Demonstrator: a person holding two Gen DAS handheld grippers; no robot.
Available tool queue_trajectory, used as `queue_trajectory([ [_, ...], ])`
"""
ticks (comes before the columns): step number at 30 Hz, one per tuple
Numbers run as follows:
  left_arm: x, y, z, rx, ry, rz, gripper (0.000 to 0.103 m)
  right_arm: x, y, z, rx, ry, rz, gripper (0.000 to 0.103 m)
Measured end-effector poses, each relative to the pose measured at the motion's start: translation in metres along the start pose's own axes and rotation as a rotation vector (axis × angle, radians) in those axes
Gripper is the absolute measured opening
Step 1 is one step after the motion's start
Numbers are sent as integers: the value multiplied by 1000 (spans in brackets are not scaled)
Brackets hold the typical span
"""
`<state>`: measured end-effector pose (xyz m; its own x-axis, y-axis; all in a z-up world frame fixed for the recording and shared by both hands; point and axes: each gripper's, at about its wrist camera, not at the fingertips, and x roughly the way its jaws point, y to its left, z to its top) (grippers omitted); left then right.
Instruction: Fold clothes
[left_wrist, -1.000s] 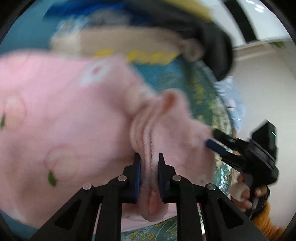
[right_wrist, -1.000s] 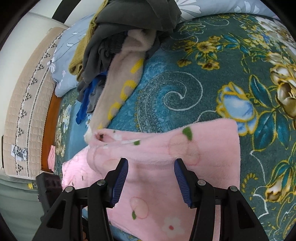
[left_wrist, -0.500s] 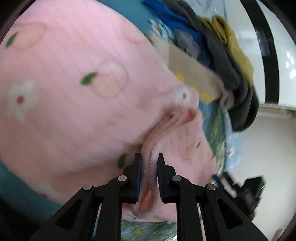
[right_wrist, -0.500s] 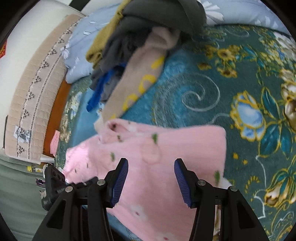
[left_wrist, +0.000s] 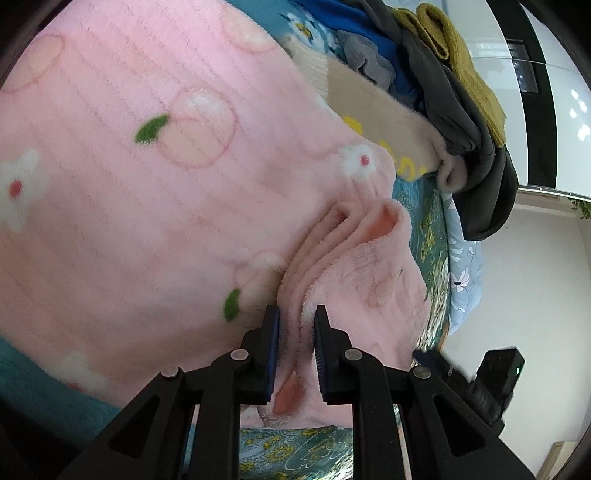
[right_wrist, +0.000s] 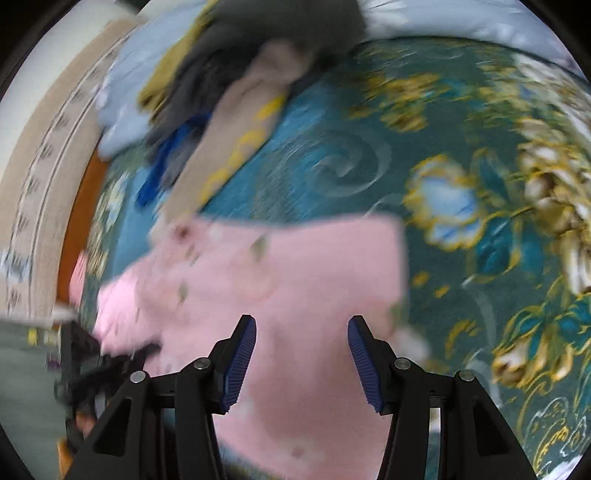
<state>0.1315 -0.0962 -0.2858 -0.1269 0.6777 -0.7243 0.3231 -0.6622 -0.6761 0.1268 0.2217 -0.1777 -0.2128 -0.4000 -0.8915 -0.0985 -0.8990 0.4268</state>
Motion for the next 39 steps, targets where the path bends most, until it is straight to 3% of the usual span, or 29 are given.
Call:
queue_trajectory([
  [4,-1,2,-1,-12,3,5,17,6,20,-19,-143,71,-2,55],
  [10,1,6,0,-40,9,-4,17,18,-4,-36,-98,137,-72,55],
  [21,4,15,2,-72,26,-12,20,39,-23,-40,-53,160,-68,56],
  [25,-5,15,1,-76,-9,-22,30,35,-19,-33,-26,165,-85,56],
  [30,-41,27,1,-138,-133,-117,38,14,7,-14,-55,94,-56,56],
  [32,-71,30,4,-122,-224,-153,39,7,20,-7,-81,65,-43,56],
  [36,-152,49,12,-119,-478,-156,44,14,43,-8,-139,71,-53,56],
  [37,-174,60,12,-149,-551,-168,50,17,47,-9,-146,75,-55,56],
  [39,-211,87,10,-233,-682,-187,51,23,49,-10,-146,84,-54,56],
])
